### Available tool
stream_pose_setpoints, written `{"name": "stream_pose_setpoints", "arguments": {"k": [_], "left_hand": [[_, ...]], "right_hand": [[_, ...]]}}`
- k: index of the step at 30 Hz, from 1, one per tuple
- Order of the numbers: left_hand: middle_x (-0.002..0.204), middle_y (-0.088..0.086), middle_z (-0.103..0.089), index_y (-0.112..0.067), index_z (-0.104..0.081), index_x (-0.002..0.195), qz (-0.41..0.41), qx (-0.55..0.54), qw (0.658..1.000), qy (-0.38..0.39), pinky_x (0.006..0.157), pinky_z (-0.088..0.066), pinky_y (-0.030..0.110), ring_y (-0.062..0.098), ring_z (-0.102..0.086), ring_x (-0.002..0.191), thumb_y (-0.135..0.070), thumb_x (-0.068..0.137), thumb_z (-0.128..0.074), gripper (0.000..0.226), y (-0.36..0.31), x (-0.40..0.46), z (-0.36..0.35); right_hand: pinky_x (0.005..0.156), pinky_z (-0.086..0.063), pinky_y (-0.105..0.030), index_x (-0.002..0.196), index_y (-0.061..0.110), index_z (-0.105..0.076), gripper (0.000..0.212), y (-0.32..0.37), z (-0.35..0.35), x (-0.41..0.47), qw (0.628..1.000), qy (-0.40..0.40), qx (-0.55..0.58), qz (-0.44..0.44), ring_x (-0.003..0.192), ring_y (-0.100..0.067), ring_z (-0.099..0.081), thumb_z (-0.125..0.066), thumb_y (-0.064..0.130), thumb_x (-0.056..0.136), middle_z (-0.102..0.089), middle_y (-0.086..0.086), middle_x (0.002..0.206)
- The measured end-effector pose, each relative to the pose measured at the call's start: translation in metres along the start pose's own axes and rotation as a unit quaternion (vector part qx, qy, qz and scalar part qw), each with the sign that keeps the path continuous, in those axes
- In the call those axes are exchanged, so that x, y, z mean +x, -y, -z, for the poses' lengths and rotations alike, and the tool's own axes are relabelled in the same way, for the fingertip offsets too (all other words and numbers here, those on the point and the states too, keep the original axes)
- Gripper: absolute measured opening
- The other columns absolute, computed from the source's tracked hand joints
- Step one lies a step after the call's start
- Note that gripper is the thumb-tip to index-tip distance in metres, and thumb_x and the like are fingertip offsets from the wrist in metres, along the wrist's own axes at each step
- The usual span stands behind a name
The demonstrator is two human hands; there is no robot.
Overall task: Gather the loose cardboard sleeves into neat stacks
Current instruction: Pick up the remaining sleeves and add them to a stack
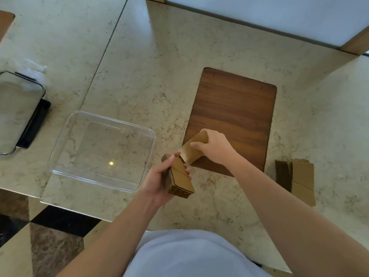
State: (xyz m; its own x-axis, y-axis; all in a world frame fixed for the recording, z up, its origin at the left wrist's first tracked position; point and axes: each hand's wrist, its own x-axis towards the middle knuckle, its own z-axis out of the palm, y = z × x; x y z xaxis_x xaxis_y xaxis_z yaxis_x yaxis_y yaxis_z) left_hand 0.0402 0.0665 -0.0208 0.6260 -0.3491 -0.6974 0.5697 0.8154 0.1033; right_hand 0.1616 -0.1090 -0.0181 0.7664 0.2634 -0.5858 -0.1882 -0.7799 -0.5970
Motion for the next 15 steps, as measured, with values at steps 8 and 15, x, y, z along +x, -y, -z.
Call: {"name": "stream_pose_setpoints", "arguments": {"k": [8, 15], "left_hand": [[0.113, 0.021, -0.063, -0.024, -0.063, 0.133, 0.007, 0.027, 0.999, 0.018, 0.081, -0.059, 0.045, 0.031, -0.067, 0.092, -0.037, 0.090, -0.075, 0.047, 0.021, -0.005, -0.014], [0.110, 0.023, -0.062, -0.028, -0.068, 0.124, -0.123, 0.288, 0.948, -0.051, 0.075, -0.063, 0.045, 0.032, -0.071, 0.086, -0.022, 0.099, -0.066, 0.026, 0.043, -0.010, -0.035]], "right_hand": [[0.064, -0.046, -0.010, 0.093, 0.027, -0.064, 0.015, -0.011, 0.004, -0.089, 0.970, -0.208, 0.103, 0.071, 0.080, 0.001, -0.061, -0.057, 0.019, 0.104, -0.066, 0.014, 0.078], [0.081, -0.057, -0.040, 0.142, 0.011, -0.033, 0.044, -0.005, 0.025, -0.121, 0.985, -0.028, 0.032, -0.165, 0.099, -0.025, -0.065, -0.044, 0.011, 0.100, -0.063, -0.009, 0.116]]}}
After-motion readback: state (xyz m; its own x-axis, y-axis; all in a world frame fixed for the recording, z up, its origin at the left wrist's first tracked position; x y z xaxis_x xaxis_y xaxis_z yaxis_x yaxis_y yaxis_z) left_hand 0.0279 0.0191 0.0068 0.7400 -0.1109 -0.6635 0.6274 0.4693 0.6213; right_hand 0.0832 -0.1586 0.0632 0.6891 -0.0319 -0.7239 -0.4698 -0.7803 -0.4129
